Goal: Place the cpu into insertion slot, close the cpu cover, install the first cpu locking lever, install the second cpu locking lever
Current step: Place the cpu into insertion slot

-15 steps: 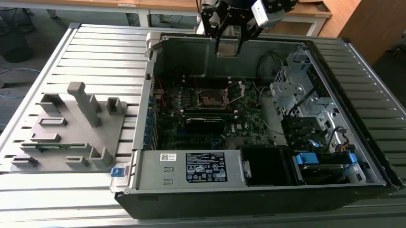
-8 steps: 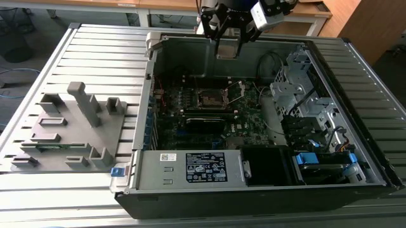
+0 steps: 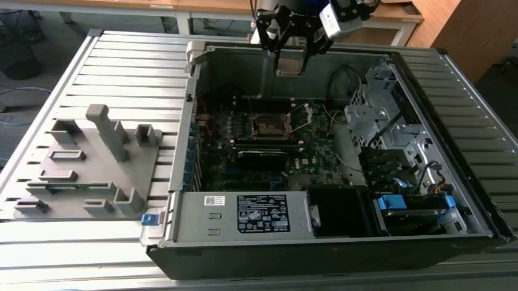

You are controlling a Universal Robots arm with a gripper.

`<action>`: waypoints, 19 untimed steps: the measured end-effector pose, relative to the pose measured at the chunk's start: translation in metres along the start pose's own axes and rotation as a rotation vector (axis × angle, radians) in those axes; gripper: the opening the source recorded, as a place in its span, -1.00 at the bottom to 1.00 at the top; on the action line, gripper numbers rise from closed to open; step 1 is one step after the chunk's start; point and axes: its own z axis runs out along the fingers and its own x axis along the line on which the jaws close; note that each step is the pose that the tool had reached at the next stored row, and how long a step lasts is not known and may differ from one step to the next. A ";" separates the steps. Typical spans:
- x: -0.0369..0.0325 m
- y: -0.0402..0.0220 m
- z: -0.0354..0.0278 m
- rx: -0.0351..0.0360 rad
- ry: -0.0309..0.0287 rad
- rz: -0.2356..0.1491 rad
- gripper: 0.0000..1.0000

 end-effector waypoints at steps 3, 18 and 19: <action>0.0000 -0.0002 0.0017 0.0001 0.0001 0.000 0.08; -0.0001 -0.0008 0.0082 0.0002 0.0001 0.000 0.08; -0.0001 -0.0008 0.0082 0.0002 0.0001 0.000 0.08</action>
